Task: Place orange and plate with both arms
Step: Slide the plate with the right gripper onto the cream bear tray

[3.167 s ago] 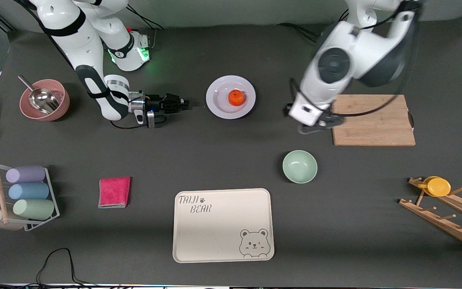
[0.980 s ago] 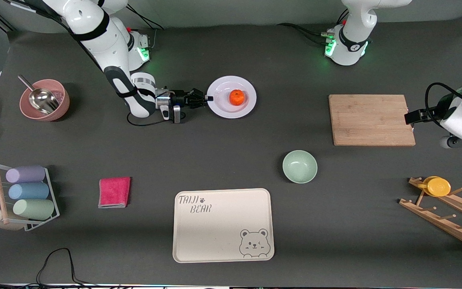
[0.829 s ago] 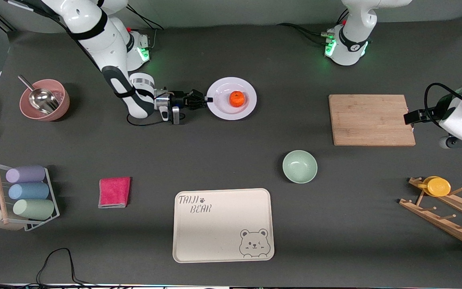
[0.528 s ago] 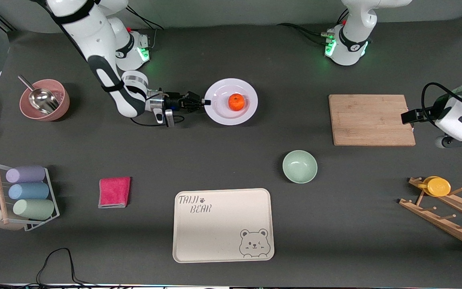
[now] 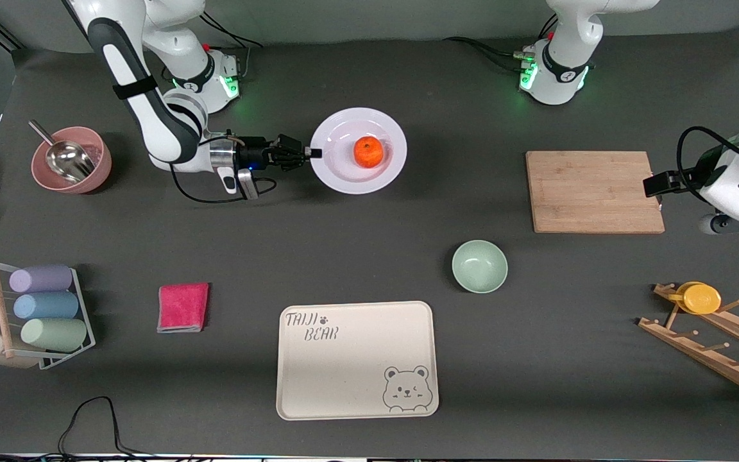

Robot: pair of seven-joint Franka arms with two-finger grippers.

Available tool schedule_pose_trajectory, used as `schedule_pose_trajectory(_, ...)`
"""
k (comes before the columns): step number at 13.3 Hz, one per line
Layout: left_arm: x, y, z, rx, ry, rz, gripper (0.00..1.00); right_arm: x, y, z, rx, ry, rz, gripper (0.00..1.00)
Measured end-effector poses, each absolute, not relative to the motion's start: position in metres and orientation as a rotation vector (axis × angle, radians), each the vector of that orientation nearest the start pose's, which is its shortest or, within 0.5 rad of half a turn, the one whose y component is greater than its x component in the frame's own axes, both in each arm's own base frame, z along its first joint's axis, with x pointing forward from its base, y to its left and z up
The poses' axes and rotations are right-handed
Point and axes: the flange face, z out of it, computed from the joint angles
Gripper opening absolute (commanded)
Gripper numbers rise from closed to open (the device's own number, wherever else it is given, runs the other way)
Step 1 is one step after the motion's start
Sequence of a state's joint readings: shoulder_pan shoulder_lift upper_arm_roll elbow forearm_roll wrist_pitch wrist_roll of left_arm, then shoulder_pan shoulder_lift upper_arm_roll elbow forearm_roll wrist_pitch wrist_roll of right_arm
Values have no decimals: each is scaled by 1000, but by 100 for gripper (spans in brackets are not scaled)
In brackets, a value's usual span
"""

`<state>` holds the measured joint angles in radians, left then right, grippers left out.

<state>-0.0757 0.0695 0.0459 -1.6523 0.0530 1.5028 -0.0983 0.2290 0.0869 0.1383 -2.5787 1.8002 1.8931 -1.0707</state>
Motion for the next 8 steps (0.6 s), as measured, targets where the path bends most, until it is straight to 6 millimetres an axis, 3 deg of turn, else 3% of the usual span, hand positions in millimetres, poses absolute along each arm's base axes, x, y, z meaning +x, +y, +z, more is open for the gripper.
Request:
schedule_pose_trajectory(3,558,-29,557,-3058,-57,305,100,433,219,248,-1770,20,32,0)
schedule_pose_trajectory(8,559,-37,572,-3076,-41,274,100,585,197,252,-1756,75,-56,0)
